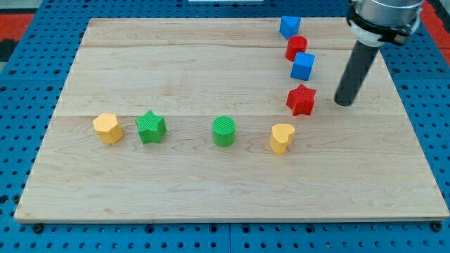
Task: Move the blue cube slightly up
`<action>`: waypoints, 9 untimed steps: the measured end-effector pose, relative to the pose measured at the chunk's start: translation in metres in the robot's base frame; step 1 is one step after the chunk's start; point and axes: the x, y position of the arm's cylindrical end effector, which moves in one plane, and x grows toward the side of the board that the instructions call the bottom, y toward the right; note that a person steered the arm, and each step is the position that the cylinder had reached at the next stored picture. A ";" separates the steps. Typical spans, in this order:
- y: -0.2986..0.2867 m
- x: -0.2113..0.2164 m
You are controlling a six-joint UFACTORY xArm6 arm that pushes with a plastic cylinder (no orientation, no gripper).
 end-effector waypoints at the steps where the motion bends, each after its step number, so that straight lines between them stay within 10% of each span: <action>1: 0.004 -0.049; 4: -0.165 -0.086; 9: -0.136 -0.133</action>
